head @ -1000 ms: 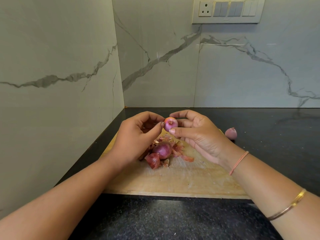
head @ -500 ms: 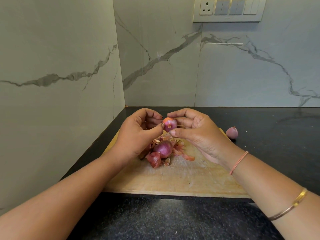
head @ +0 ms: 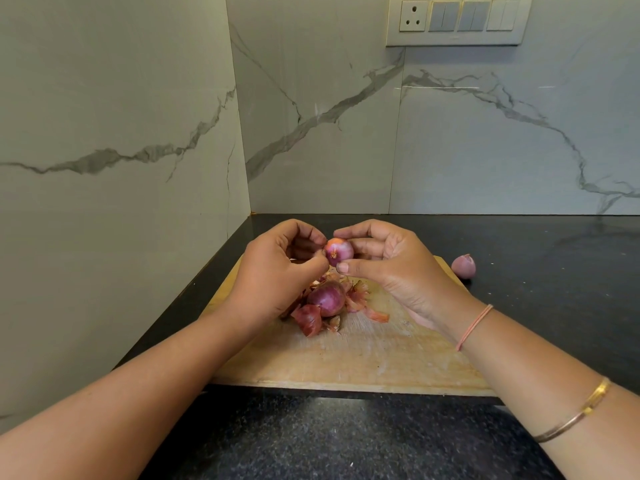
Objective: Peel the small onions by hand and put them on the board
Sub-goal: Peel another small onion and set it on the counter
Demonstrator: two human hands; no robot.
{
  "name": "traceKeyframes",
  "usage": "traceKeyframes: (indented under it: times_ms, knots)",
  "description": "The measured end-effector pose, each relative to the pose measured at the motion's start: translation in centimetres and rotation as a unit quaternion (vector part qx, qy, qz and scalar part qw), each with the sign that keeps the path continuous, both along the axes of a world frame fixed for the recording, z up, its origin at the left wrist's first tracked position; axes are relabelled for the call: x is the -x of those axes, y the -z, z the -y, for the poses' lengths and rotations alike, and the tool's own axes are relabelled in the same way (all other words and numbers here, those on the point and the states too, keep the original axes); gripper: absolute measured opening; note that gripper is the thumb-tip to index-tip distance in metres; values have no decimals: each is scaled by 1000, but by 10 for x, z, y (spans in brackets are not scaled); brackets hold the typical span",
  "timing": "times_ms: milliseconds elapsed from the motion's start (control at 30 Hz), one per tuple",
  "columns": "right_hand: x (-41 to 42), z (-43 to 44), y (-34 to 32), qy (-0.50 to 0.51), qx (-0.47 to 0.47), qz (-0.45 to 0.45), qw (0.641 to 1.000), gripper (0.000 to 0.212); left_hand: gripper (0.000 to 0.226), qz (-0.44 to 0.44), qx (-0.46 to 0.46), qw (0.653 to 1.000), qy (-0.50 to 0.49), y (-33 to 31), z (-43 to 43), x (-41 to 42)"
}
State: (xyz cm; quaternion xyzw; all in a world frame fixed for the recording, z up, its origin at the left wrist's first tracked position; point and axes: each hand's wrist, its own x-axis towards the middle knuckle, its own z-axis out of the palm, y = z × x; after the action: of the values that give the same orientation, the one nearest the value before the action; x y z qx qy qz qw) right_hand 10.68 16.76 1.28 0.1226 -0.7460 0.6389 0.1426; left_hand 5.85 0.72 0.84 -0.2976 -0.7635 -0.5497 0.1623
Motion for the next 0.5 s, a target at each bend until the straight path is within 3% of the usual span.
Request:
traceKeyframes:
  times_ms: [500]
  knots:
    - [3,6,3,28,1,-15,1000,32,13,12,-23,1000,-9,3,-4,1]
